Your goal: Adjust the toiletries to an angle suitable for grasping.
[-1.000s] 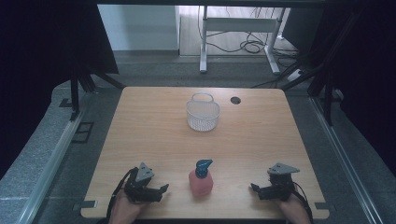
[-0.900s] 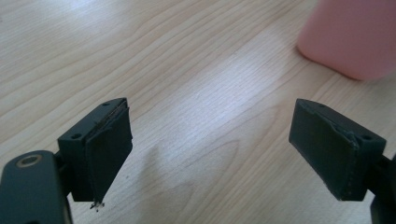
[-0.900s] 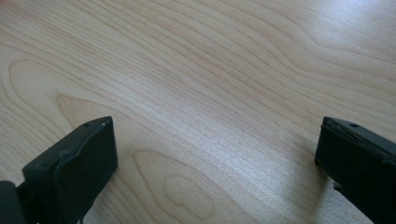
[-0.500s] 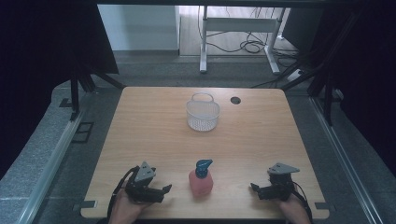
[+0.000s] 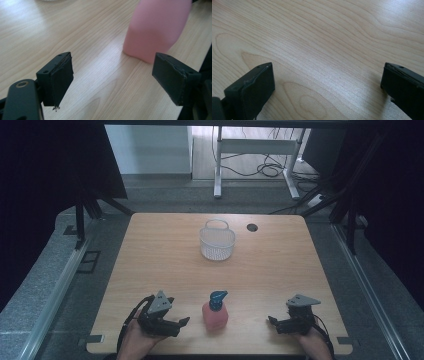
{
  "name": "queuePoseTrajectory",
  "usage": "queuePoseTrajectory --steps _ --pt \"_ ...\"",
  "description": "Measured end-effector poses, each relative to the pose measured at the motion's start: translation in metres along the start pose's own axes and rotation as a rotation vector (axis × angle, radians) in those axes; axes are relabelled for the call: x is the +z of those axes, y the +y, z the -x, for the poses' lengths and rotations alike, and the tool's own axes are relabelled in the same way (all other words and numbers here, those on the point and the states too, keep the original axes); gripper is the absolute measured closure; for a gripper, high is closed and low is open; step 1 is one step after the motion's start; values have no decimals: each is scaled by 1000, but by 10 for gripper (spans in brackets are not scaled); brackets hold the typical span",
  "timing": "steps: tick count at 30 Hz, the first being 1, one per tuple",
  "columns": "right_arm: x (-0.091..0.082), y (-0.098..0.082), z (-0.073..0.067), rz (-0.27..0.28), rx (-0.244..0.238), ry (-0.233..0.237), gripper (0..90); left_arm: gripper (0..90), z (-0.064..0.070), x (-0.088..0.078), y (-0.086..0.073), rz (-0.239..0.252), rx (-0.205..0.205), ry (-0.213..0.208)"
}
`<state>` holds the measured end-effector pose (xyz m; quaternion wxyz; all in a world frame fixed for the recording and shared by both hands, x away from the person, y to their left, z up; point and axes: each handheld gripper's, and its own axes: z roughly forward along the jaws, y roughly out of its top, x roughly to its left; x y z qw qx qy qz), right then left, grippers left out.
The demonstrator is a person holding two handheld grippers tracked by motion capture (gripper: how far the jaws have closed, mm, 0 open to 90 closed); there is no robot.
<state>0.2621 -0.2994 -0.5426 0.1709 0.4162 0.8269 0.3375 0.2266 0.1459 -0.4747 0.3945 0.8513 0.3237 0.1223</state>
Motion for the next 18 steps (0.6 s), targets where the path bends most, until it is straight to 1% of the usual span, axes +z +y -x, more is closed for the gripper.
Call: queuePoseTrajectory --steps 12,18 --pt "0 0 0 0 0 0 0 183 12 0 24 9 55 -48" --pt "0 0 0 0 0 0 0 199 16 0 35 28 65 -93"
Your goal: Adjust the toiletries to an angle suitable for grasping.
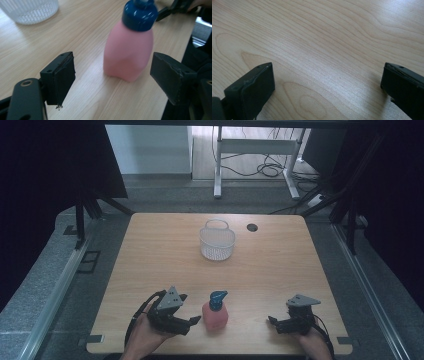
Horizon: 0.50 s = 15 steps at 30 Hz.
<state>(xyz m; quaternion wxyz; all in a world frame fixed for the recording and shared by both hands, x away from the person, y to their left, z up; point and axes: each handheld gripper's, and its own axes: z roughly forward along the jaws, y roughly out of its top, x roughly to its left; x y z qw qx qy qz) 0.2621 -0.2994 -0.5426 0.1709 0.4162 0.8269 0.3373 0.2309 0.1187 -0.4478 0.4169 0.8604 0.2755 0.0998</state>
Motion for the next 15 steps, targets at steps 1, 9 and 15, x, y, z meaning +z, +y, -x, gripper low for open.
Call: queuePoseTrajectory --steps 1,9,15 --pt "0 0 0 0 0 0 0 204 0 0 2 4 0 -8" --pt "0 0 0 1 0 0 0 242 4 6 18 17 26 -38" --pt "0 0 0 0 0 1 0 269 7 13 26 11 51 -43"
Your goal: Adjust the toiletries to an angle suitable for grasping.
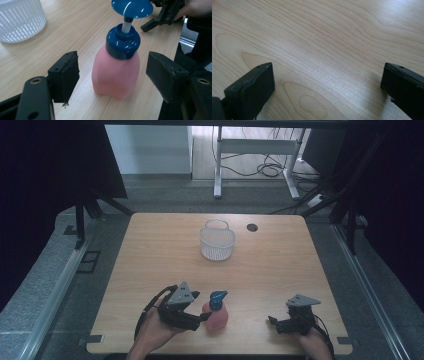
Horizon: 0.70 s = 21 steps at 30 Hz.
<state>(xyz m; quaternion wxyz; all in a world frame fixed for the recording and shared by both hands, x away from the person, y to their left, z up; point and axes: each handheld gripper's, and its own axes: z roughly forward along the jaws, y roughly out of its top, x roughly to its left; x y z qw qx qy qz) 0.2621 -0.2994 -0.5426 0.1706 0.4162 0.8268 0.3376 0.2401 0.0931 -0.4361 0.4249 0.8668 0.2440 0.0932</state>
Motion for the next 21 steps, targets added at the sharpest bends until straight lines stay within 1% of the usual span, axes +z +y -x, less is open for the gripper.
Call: queuePoseTrajectory --steps 6,13,16,21 --pt "0 0 0 0 0 0 0 303 1 9 7 -1 10 -15" --pt "0 0 0 0 0 0 0 341 3 16 13 16 5 -39" --pt "0 0 0 0 1 0 0 365 3 19 15 18 12 -39" --pt "0 0 0 0 1 0 0 428 2 22 17 23 3 -50"
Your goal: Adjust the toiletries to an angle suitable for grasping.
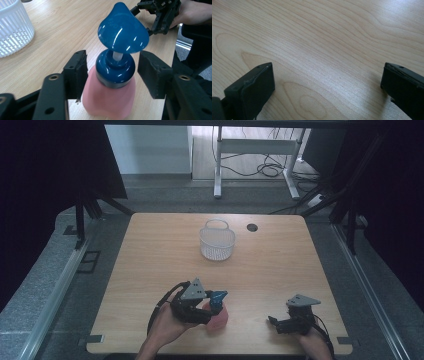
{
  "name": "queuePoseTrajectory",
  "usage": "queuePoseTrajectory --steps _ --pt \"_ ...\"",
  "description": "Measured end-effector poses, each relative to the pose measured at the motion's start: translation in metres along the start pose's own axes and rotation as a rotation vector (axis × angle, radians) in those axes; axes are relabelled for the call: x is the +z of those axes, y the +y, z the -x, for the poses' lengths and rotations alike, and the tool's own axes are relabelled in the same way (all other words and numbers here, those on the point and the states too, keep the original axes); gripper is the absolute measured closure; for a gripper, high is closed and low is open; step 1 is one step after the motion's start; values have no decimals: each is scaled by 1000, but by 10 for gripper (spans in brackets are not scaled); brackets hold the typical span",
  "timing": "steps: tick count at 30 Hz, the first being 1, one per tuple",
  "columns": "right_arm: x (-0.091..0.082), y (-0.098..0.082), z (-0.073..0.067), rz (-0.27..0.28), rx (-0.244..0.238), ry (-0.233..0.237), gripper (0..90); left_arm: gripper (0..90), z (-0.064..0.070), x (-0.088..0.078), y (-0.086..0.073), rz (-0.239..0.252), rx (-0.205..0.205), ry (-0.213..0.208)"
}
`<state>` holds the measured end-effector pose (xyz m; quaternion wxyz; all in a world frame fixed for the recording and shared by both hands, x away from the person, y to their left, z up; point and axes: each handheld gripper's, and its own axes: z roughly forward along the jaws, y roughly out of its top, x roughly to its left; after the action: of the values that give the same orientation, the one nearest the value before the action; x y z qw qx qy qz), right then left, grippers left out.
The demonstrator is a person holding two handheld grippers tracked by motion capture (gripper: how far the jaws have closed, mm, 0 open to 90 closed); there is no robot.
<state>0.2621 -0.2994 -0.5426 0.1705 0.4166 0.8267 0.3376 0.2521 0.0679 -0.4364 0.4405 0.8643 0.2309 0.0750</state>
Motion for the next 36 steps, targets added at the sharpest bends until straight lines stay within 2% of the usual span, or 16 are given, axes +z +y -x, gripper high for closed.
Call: queuePoseTrajectory --steps 7,12,24,36 --pt "0 0 0 0 -1 0 0 470 0 4 1 -6 1 -12" --pt "0 0 0 0 -1 0 0 510 1 8 1 -24 16 -1" --pt "0 0 0 0 0 0 0 528 -2 7 5 -33 7 6" --pt "0 0 0 -2 -1 0 0 529 -8 4 22 -47 27 51"
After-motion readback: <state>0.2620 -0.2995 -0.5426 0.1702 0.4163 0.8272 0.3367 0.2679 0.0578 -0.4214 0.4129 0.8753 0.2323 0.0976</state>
